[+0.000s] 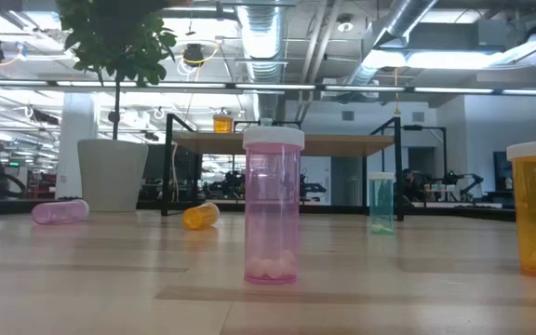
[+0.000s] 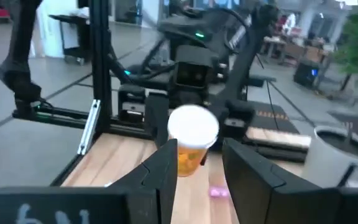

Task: Pick and place medicine bottles onto shelf by color
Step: Put the large orange pill bottle on the shelf aligned with the other large orange pill bottle

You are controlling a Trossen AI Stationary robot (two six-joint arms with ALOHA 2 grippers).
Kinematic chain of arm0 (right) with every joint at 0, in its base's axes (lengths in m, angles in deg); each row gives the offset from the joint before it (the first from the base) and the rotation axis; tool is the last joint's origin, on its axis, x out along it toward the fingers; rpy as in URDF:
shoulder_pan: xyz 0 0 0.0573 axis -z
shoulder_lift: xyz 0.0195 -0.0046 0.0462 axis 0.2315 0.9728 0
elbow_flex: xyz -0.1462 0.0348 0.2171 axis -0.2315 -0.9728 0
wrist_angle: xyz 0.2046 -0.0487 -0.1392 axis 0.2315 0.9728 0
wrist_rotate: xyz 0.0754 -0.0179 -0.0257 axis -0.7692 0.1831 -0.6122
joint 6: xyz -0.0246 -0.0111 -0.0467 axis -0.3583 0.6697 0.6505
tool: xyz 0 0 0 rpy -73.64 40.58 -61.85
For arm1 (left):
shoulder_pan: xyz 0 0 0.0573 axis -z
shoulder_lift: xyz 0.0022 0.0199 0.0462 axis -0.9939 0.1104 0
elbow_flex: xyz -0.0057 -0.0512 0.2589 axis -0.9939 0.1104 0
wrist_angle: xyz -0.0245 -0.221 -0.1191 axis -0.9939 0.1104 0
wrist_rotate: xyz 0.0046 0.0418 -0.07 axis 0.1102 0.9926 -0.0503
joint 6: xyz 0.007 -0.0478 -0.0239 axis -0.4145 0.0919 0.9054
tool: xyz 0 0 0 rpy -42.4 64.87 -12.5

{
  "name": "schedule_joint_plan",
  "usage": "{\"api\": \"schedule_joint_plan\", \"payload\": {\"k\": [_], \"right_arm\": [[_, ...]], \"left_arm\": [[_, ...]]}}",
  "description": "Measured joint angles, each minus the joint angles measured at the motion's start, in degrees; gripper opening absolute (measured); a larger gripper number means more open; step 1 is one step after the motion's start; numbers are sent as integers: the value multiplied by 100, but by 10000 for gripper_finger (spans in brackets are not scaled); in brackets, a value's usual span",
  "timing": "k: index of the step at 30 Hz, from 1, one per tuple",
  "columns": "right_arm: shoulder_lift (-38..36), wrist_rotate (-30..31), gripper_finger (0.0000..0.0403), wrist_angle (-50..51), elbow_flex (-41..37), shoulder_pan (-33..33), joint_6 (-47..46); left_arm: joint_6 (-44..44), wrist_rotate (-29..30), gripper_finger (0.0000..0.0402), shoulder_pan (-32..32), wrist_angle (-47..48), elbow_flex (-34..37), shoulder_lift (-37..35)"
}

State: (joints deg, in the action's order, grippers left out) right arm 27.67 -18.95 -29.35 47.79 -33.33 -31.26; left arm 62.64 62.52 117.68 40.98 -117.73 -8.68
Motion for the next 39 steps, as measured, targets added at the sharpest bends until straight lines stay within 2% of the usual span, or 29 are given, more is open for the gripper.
{"api": "schedule_joint_plan", "payload": {"k": [3, 7, 13, 16, 20, 28, 33, 39], "right_arm": [[80, -127, 144, -407, -234, 199, 221], [-64, -858, 133, -1919, -956, 629, -123], [49, -1149, 128, -3134, -1634, 934, -941], [227, -1149, 137, -3182, -1615, 964, -1058], [475, -1149, 169, -3203, -1439, 947, -1062], [1014, -1136, 257, -3201, -976, 962, -1236], [1301, -1138, 265, -3187, -613, 949, -1227], [1275, -1138, 265, -2989, -513, 1003, -1209]], "left_arm": [[-381, -235, 163, -217, -1001, 245, 0], [-745, -531, 163, -417, -1865, 400, 8], [-873, -1014, 164, -855, -2163, 409, 29], [-769, -1478, 164, -1186, -2218, 392, 33], [-544, -1973, 164, -1491, -2216, 369, 33], [-471, -2082, 164, -1525, -2147, 369, 33], [-400, -2139, 164, -1525, -2007, 369, 33], [-392, -2228, 164, -1520, -1935, 369, 33]]}}
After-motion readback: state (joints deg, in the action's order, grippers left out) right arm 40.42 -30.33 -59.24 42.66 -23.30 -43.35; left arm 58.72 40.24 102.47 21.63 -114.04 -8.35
